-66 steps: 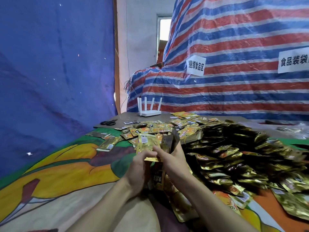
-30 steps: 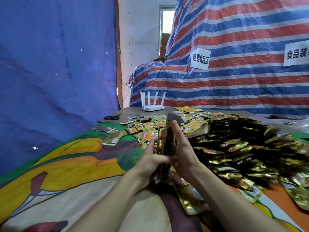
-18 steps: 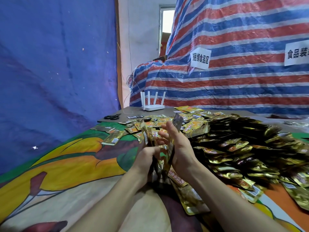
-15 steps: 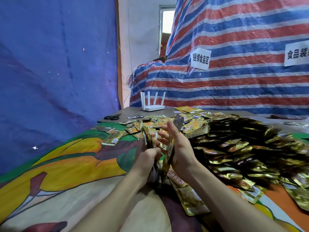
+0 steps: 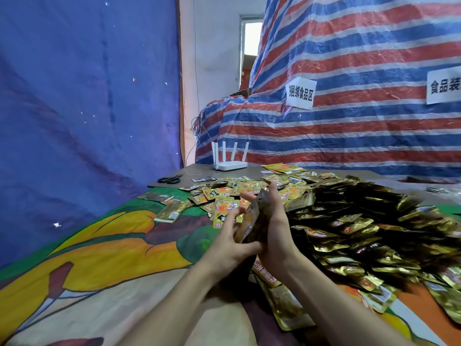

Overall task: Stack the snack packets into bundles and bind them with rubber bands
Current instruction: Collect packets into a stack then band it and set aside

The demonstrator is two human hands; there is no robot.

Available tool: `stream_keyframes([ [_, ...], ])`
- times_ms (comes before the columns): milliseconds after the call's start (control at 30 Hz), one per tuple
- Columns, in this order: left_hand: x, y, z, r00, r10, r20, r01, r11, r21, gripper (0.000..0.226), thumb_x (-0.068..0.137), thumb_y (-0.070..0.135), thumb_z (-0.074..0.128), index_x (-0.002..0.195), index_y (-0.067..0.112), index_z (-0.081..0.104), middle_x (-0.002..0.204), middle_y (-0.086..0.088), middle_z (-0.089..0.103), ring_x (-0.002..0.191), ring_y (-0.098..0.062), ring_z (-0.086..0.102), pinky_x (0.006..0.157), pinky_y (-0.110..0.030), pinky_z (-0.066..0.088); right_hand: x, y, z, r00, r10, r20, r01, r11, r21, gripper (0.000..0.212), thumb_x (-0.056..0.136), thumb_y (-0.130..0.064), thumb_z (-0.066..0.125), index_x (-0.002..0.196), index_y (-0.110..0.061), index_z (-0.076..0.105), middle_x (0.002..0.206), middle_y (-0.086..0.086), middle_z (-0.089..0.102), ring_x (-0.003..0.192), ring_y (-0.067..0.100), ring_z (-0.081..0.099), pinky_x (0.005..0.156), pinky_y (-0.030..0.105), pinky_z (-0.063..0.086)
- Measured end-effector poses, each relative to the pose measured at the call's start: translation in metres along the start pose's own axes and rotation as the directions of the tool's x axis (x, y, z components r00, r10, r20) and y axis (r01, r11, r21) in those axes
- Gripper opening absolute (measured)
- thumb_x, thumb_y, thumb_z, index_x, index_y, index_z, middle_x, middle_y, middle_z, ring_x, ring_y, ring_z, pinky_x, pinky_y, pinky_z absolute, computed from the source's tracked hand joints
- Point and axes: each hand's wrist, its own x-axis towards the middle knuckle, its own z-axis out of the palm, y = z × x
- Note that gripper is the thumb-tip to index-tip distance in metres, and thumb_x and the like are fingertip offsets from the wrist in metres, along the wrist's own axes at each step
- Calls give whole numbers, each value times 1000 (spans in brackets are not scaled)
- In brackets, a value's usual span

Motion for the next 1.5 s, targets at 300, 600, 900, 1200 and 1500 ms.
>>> stream_keyframes([
  [300, -4, 5, 5, 979, 180, -92, -185, 981, -50, 73, 60, -4, 73, 128, -5, 47, 104, -14, 72, 93, -13, 70, 74, -28, 57, -1, -6, 8, 963, -256, 88, 270, 933, -237, 60, 75, -60, 69, 132, -43, 61, 123, -11, 68, 110, -3, 66, 92, 25, 53],
  [600, -2, -2, 8, 982, 165, -88, -176, 976, -128, 100, 55, -14, 72, 141, 15, 31, 119, -13, 63, 97, -12, 72, 78, -29, 58, 0, 0, 3, 973, -213, -92, 197, 967, -161, 23, 91, -27, 71, 100, -6, 66, 89, 9, 67, 85, 31, 63, 78, 41, 50],
  [900, -1, -2, 7, 992, 127, -24, -124, 989, 81, 82, 53, -7, 73, 125, 14, 40, 100, -3, 67, 85, -1, 71, 65, -19, 54, -2, 3, 1, 977, -210, -32, 187, 923, -337, 35, 70, -37, 64, 102, -26, 68, 90, -15, 70, 81, 1, 65, 70, 15, 52],
  [1200, -5, 7, 22, 948, 262, -180, -249, 964, 93, 67, 60, 5, 66, 121, 20, 46, 110, -3, 65, 92, 4, 66, 76, -14, 51, -17, -3, 4, 977, -208, -39, 185, 930, -316, 40, 100, -35, 58, 133, -14, 60, 123, 1, 68, 113, 7, 65, 90, 16, 51],
  [1500, 0, 21, 53, 979, 205, -12, -196, 950, 242, 73, 55, 17, 70, 124, 13, 47, 105, -19, 64, 92, -27, 64, 77, -49, 55, -53, -55, -46, 910, -379, -169, 208, 768, -606, 27, 97, -30, 65, 119, -17, 58, 110, -5, 63, 96, -1, 61, 69, 9, 48],
])
